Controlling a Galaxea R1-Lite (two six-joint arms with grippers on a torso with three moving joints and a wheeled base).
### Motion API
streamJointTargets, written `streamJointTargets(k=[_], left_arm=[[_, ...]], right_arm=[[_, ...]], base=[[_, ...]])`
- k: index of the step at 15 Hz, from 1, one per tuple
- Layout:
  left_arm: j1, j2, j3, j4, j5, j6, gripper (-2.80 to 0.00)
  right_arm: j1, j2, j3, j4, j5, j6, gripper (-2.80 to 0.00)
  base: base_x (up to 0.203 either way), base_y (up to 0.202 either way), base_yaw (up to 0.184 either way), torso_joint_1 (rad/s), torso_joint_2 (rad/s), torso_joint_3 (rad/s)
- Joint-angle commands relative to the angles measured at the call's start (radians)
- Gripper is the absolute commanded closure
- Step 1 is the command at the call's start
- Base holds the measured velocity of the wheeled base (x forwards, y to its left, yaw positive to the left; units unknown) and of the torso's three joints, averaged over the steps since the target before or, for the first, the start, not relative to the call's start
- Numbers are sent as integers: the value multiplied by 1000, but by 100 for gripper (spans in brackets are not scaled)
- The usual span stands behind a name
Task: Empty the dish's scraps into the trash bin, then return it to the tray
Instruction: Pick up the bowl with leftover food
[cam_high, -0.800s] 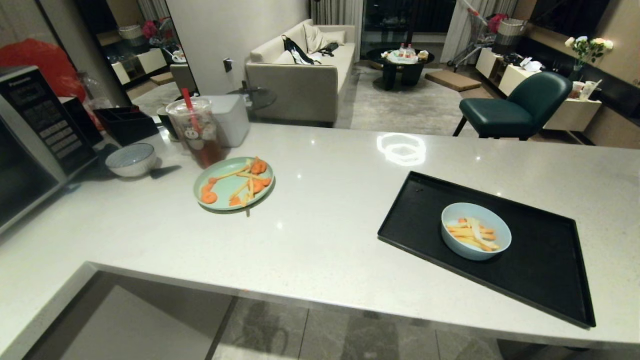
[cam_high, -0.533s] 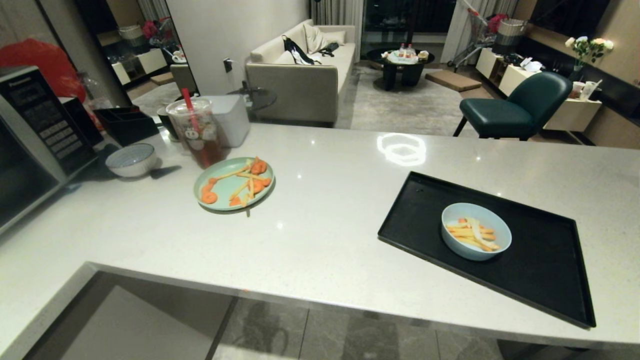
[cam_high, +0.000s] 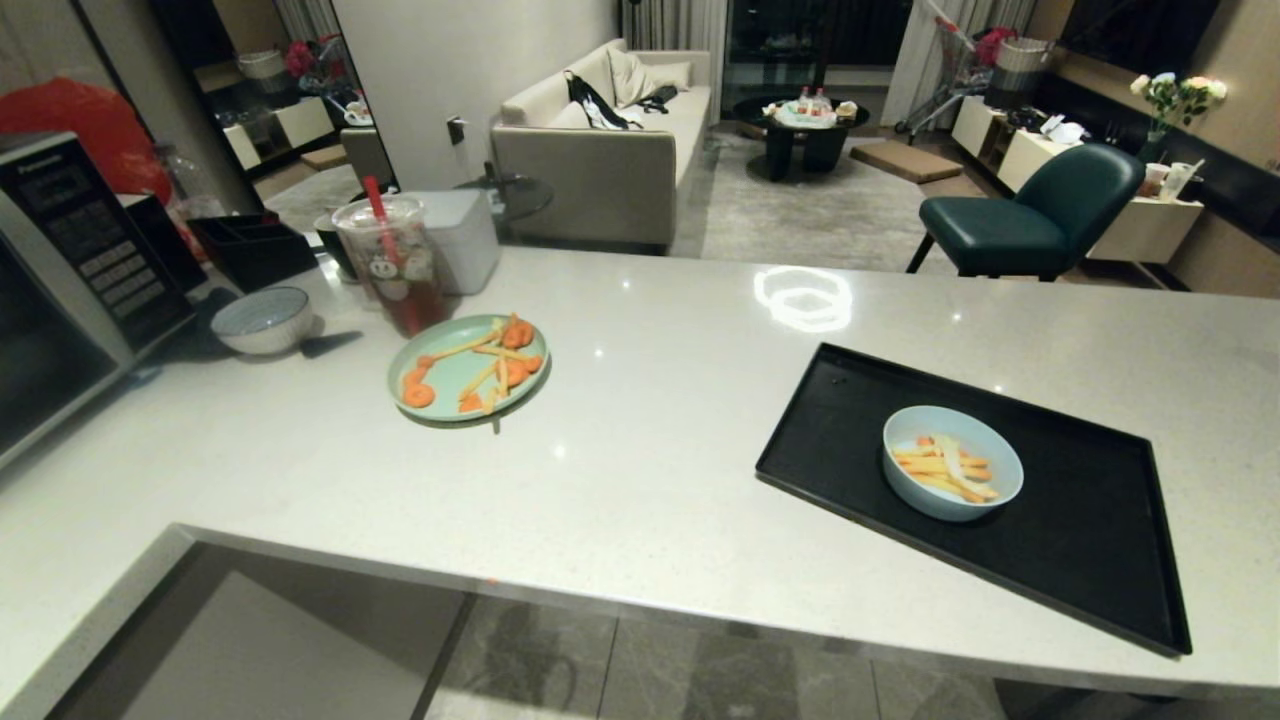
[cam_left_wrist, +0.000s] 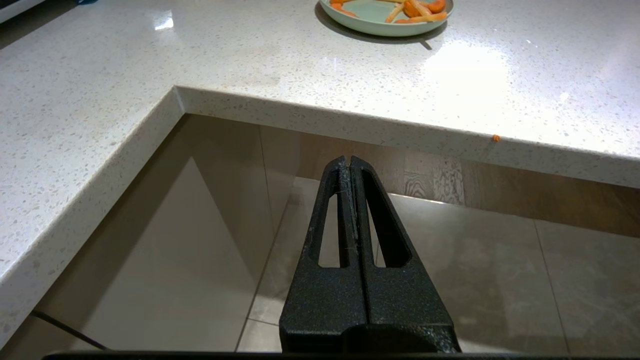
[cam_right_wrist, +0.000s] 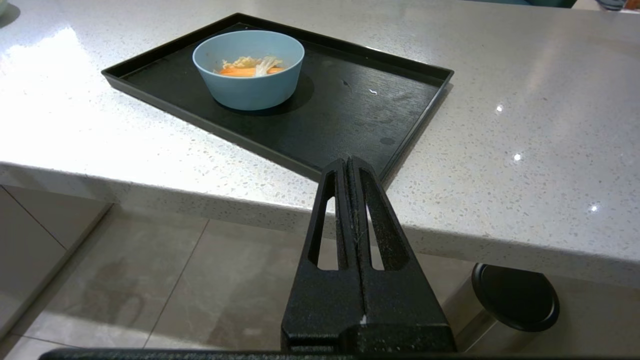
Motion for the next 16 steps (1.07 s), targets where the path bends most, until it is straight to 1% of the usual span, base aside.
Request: streamJointTargets(k=[1, 2, 3, 4, 5, 7, 11, 16], left_arm=[[1, 1, 0, 0, 0, -1, 0], [-1, 1, 0, 0, 0, -1, 0], [1, 1, 0, 0, 0, -1, 0], [0, 1, 0, 0, 0, -1, 0], [1, 1, 0, 0, 0, -1, 0], [0, 1, 0, 0, 0, -1, 0], [1, 1, 0, 0, 0, -1, 0], [1, 1, 0, 0, 0, -1, 0]], right_arm=[[0, 0, 0, -2, 2, -4, 0], [0, 0, -10, 3, 12, 0, 0], [0, 0, -46, 11, 45, 1, 0], [0, 0, -80, 16, 106, 2, 0], [0, 1, -114, 22, 141, 2, 0], [0, 27, -178, 64, 176, 3, 0], [2, 198, -276, 91, 188, 3, 0], [3, 526, -376, 92, 196, 2, 0]], base=[[0, 0, 0, 0, 0, 0], [0, 0, 0, 0, 0, 0], [0, 0, 0, 0, 0, 0], [0, 0, 0, 0, 0, 0], [0, 0, 0, 0, 0, 0], [0, 0, 0, 0, 0, 0], [0, 0, 0, 0, 0, 0], [0, 0, 0, 0, 0, 0]])
